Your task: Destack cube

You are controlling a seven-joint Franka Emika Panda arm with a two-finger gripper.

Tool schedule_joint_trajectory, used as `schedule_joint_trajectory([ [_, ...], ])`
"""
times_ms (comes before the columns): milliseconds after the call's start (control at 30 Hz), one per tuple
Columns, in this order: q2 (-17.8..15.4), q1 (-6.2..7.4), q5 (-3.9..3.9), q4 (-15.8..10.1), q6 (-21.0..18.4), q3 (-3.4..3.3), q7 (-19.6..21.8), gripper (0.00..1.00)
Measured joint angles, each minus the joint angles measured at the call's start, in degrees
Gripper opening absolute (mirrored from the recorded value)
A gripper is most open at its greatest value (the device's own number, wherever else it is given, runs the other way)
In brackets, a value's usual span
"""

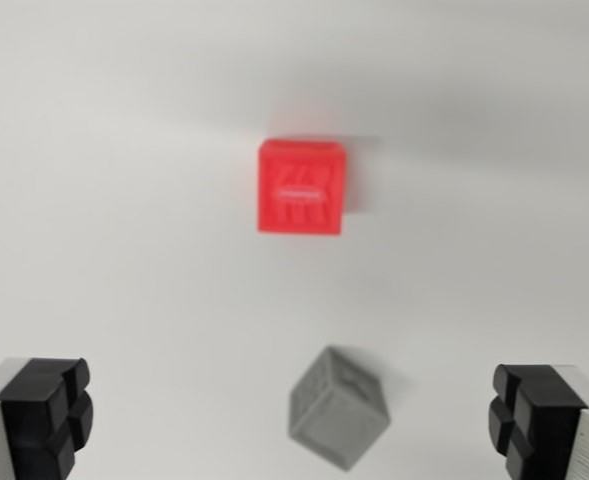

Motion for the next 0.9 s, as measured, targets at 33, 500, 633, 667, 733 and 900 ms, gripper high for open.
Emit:
schedule_joint_trajectory([
  [33, -0.1, 0.0, 0.0, 0.3, -0.4, 0.0, 0.0, 1.0],
  [500, -1.3, 0.0, 0.04, 2.7, -4.0, 0.04, -0.1, 1.0],
  [633, -1.5, 0.0, 0.05, 3.1, -4.6, 0.04, -0.1, 1.0],
  [667, -1.5, 0.0, 0.05, 3.2, -4.7, 0.04, -0.1, 1.0],
  [733, -1.5, 0.0, 0.05, 3.3, -4.8, 0.04, -0.1, 1.0],
  [900, -1.5, 0.0, 0.05, 3.3, -4.8, 0.04, -0.1, 1.0],
])
